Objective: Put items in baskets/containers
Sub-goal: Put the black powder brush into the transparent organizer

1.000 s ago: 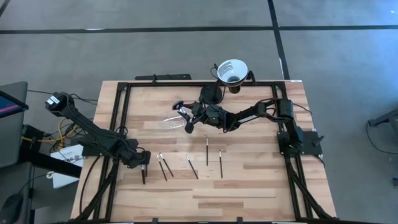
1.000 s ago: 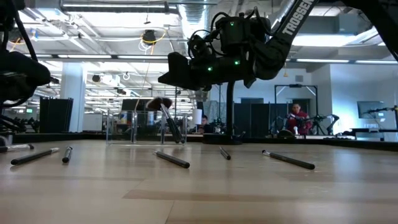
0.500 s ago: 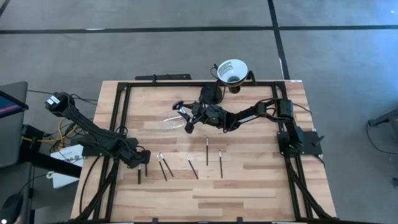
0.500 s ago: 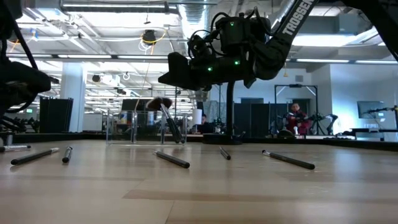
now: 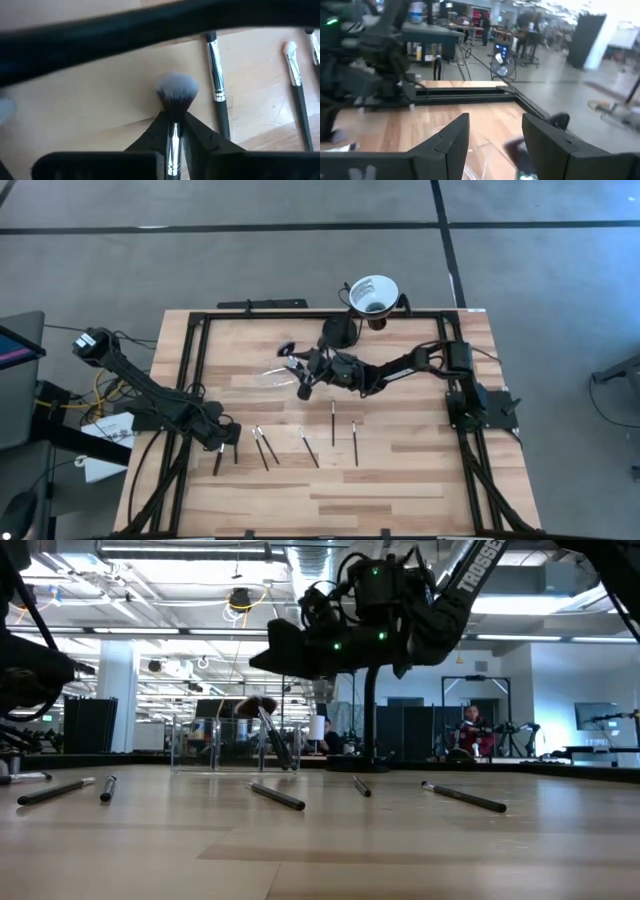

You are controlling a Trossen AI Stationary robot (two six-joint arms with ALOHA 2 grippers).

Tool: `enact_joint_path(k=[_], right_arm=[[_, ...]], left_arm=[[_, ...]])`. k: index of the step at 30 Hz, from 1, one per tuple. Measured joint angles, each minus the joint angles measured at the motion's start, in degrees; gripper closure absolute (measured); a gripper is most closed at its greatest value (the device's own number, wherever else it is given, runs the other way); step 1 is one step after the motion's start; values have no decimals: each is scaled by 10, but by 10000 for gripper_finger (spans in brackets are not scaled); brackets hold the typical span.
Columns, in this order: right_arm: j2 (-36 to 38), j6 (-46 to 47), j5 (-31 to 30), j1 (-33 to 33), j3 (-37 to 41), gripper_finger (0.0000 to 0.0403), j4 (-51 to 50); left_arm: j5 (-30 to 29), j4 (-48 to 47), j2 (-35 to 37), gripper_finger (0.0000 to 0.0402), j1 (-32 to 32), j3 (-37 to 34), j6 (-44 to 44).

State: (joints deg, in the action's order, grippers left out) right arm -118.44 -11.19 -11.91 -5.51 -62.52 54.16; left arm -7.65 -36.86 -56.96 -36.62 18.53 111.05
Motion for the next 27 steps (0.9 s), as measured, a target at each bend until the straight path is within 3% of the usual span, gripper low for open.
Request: enact_joint_path(k=[1,6,9,13,19,27], right_arm=[[9,-18,0,7,0,230,-6],[88,-43,-5,34,0,230,-92],[165,-43,-6,40,-1,230,-191],[274,-47,-7,40,-1,230,-356],[401,-71,-34,40,-1,230,-500],[536,-67,-32,44,-1,230,-632]], left_arm=[[-10,0,5,371,0,3,-10],[-186,63,21,374,-2,22,-97],[-303,177,27,371,7,22,-215],[-373,308,27,371,34,24,-392],[-424,458,27,369,114,24,-674],[-362,642,25,370,260,25,-951]])
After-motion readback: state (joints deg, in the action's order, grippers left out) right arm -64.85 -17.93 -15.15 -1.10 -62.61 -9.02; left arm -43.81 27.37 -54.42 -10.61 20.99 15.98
